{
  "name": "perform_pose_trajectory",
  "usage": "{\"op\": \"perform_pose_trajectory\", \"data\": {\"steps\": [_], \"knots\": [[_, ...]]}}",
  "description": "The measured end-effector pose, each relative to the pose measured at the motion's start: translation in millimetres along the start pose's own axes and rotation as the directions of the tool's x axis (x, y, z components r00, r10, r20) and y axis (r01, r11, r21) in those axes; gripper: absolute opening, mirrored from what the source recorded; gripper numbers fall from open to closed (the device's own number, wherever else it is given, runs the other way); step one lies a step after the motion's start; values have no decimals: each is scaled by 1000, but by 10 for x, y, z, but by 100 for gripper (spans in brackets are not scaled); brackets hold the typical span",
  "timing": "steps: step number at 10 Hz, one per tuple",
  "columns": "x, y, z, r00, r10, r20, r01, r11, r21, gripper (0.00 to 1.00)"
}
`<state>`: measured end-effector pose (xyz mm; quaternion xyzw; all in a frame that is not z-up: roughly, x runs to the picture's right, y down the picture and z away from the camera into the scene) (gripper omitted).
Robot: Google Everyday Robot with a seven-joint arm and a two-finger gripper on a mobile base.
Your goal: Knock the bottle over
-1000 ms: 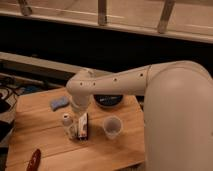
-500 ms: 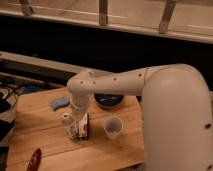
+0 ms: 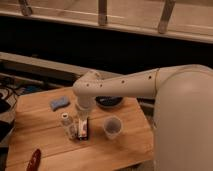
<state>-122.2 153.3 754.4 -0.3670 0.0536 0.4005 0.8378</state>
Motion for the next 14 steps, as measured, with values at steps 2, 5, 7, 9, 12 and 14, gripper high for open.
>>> {"op": "perform_pose_trajectory", "data": {"steps": [2, 5, 7, 9, 12, 14], "knots": [[-144, 100, 151, 998, -53, -19, 52, 998, -40, 0], [-314, 503, 407, 987, -148, -69, 140, 984, -112, 0], [-231, 698, 495, 977, -187, -99, 173, 975, -141, 0], [-175, 832, 514, 977, -190, -98, 177, 976, -128, 0], [-242, 699, 452, 979, -190, -79, 180, 977, -113, 0], [-176, 619, 442, 979, -185, -82, 177, 979, -99, 0]]}}
